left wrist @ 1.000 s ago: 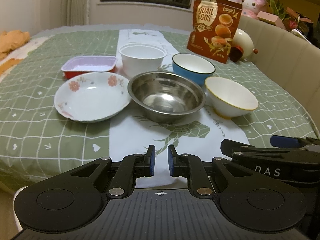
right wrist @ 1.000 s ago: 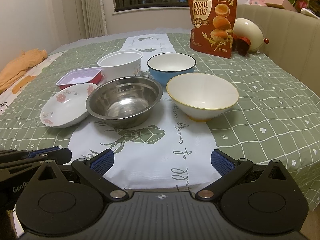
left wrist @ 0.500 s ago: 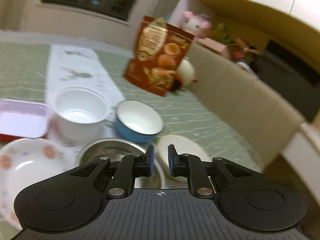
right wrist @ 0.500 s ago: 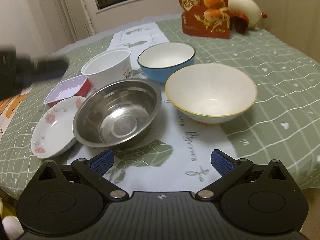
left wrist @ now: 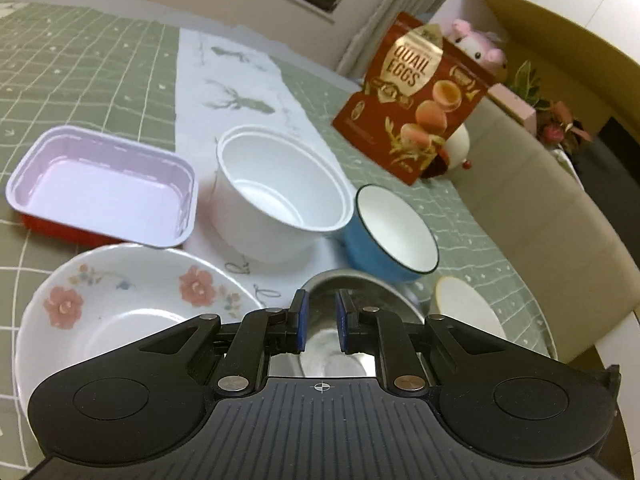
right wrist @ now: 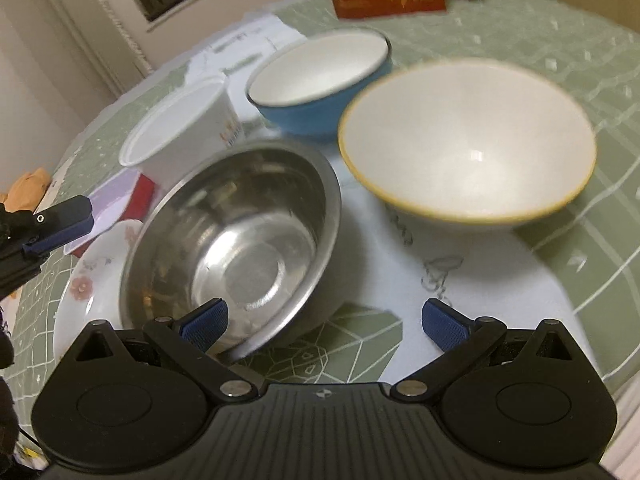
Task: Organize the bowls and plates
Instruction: 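Move the right tool to the stainless steel bowl rim and grasp it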
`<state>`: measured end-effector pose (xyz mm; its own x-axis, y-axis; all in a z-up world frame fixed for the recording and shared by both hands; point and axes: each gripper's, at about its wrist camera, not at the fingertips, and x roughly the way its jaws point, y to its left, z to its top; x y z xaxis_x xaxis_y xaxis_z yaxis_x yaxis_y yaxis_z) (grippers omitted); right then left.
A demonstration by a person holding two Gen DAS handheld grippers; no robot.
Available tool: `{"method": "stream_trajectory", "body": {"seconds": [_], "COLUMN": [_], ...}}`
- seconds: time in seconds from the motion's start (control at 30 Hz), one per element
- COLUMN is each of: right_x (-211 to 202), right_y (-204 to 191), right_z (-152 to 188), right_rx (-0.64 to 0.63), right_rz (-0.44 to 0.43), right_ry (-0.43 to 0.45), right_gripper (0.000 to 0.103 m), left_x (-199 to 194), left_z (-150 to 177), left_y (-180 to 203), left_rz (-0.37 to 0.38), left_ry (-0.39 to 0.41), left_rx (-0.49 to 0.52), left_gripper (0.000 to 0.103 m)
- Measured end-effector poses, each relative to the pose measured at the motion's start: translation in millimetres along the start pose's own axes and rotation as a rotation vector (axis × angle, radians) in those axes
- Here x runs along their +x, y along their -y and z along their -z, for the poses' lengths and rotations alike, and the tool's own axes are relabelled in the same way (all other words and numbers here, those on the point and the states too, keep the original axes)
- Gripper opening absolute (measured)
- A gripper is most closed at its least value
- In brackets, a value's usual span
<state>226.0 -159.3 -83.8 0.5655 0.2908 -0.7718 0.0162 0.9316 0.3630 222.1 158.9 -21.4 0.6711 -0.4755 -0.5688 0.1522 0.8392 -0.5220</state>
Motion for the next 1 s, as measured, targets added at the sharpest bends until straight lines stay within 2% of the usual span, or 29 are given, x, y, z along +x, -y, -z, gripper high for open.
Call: {"method": "stream_trajectory", "body": {"seconds": [0.07,0.17,0.23,0.4,0.47,0.53,0.63,0.7,0.73,0.87,1.0], "right_x": [1.1,4.6,7.2,10.1,12.0,8.7,-3.4,-7.9,-9.6,0.2,16.3], "right_y": [-1.2,-2.3,0.7,6.7,-0.8,-9.4,-18.9,-25.2,-27.6,-34.6,-36.3], "right_z": [2.9,4.0,2.1,-5.8,-6.2,-1.0,5.6,5.2,3.6,-7.3,-18.3], "right_rx": [-0.026,-0.045,-0.035,0.033,-0.013,-0.074,-0.119,-0.135,-0.141,-0.146,-0.117], "right_rz": [0.011,0.016,0.008,-0.012,0.005,0.025,-0.006,-0.021,-0.016,0.039,0.073], "right_ry": [0.008,-0.01,-0.029,-0.05,-0.061,-0.029,0.079,0.119,0.133,0.147,0.115], "right_gripper": [0.103,0.103,0.103,0.103,0.103,0.102,0.095,0.093,0.088,0.069,0.066], "left_x": [1.7,4.2,8.9,30.4,38.4,43.5,44.7,42.9,42.8,48.9,43.9], "left_z": [-2.1,-2.0,-3.1,-0.7,2.1,3.8,4.2,4.6,4.5,2.9,-2.7], "left_y": [-3.2,-6.7,-4.6,2.0,4.0,5.0,1.5,-0.8,-1.2,-2.6,0.7], "left_rz": [0.023,-0.007,-0.028,-0.017,-0.03,-0.053,-0.049,-0.042,-0.041,-0.037,-0.038], "left_ry": [-0.013,-0.01,-0.017,-0.078,-0.098,-0.107,-0.112,-0.111,-0.115,-0.126,-0.149], "left_rx": [-0.004,0.0,0.007,0.019,0.028,0.032,0.025,0.018,0.016,-0.014,-0.019], "left_gripper": [0.016,0.016,0.016,0.016,0.016,0.016,0.016,0.016,0.016,0.016,0.016]}}
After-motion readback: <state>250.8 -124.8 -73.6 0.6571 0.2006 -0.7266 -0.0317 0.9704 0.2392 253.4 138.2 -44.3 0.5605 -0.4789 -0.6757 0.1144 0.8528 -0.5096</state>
